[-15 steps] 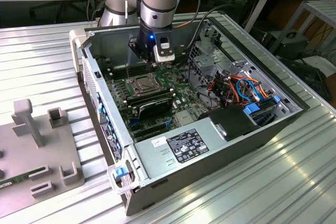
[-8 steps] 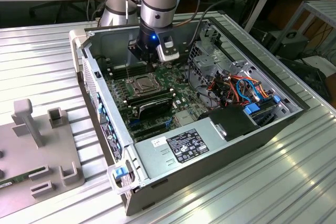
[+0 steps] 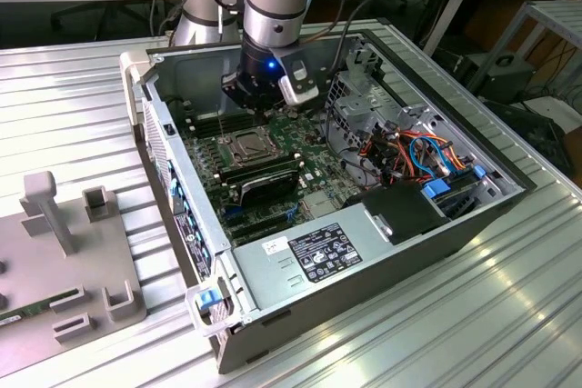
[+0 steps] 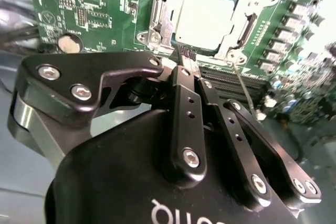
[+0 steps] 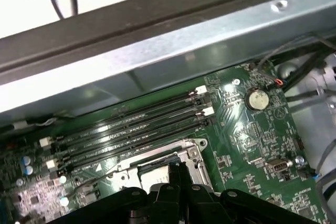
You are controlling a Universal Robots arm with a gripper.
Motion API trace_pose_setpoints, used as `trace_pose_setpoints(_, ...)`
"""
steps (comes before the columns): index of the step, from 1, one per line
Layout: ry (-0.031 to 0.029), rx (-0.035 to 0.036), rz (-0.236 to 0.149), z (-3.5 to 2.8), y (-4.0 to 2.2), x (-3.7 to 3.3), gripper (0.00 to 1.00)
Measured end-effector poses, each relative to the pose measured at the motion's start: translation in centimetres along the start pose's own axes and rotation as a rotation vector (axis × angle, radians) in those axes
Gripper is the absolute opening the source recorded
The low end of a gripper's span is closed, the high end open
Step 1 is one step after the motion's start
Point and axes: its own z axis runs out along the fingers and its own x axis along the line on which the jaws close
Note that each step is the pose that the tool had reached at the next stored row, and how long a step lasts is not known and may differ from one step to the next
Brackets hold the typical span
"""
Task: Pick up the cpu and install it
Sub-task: 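Close the cpu cover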
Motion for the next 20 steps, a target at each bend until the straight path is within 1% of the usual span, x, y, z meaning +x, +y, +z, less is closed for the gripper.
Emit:
trace_pose_setpoints(4,0.0021,0.0168,-0.07,0.0,0.0,0.0,0.11)
trace_pose_setpoints(5,0.0027,0.0178,-0.083,0.0,-0.01,0.0,0.11)
trace_pose_setpoints(17,0.003,0.0177,-0.087,0.0,0.0,0.0,0.11)
trace_pose_setpoints(20,0.0031,0.0178,-0.087,-0.02,-0.16,-0.05,0.11)
